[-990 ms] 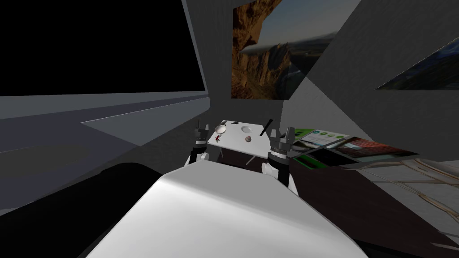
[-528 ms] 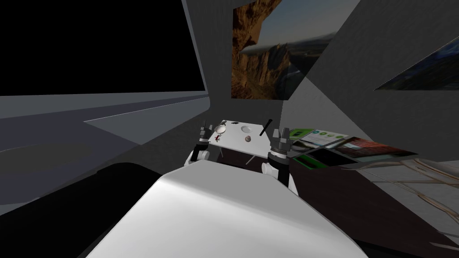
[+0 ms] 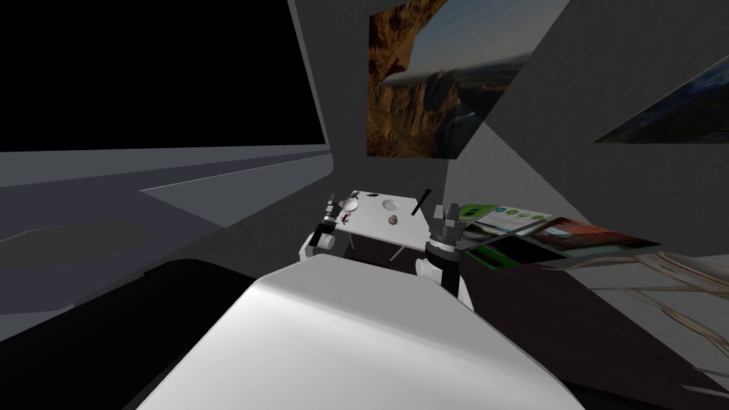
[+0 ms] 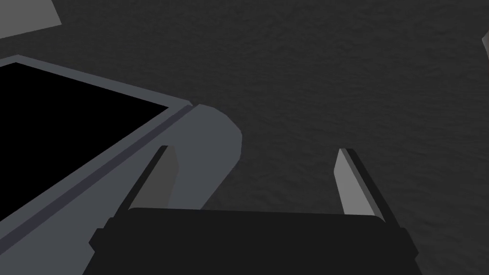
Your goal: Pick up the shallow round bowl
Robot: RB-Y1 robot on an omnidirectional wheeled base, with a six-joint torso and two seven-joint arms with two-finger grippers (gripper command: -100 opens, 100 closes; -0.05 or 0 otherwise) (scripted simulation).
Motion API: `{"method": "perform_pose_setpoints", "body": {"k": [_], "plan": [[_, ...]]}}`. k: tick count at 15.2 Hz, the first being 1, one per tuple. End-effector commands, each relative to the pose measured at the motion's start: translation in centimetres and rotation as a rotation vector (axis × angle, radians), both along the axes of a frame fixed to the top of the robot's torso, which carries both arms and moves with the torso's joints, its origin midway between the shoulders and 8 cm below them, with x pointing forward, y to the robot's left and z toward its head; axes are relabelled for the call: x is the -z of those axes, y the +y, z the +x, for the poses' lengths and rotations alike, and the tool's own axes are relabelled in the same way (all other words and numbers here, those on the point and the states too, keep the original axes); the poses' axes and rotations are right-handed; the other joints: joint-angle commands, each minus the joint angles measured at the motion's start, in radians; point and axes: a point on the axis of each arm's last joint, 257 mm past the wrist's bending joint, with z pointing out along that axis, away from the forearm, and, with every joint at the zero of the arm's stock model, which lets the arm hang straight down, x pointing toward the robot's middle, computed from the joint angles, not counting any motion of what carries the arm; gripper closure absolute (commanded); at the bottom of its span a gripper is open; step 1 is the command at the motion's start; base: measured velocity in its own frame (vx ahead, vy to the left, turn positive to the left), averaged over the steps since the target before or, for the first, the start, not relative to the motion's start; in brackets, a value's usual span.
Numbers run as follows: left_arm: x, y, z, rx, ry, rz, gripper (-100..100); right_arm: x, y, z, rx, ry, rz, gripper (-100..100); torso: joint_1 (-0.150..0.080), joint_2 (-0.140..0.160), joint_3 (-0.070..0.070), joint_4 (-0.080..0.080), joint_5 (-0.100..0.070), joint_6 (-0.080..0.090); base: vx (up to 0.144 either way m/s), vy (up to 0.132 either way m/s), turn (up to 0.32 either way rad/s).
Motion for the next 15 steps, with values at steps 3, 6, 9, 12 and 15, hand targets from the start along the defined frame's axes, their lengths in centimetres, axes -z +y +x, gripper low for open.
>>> {"method": "perform_pose_setpoints", "body": {"k": [3, 6, 9, 12, 15], "plan": [[3.0, -0.5, 3.2, 0.028, 0.102, -0.019, -100, 0.0, 0.0, 0.0, 0.000, 0.000, 0.000, 0, 0.000, 0.000, 0.000, 0.000, 0.000, 0.000, -0.013, -0.018, 0.006], [4.4, -0.8, 4.8, 0.042, 0.155, -0.030, -100, 0.0, 0.0, 0.0, 0.000, 0.000, 0.000, 0, 0.000, 0.000, 0.000, 0.000, 0.000, 0.000, -0.011, -0.016, 0.005], [5.9, -1.1, 6.3, 0.054, 0.210, -0.043, -100, 0.0, 0.0, 0.0, 0.000, 0.000, 0.000, 0, 0.000, 0.000, 0.000, 0.000, 0.000, 0.000, -0.007, -0.012, 0.005], [7.3, -1.5, 7.9, 0.065, 0.268, -0.056, -100, 0.0, 0.0, 0.0, 0.000, 0.000, 0.000, 0, 0.000, 0.000, 0.000, 0.000, 0.000, 0.000, -0.008, -0.012, 0.006], [8.8, -1.8, 9.4, 0.074, 0.327, -0.070, -100, 0.0, 0.0, 0.0, 0.000, 0.000, 0.000, 0, 0.000, 0.000, 0.000, 0.000, 0.000, 0.000, -0.009, -0.012, 0.008]]}}
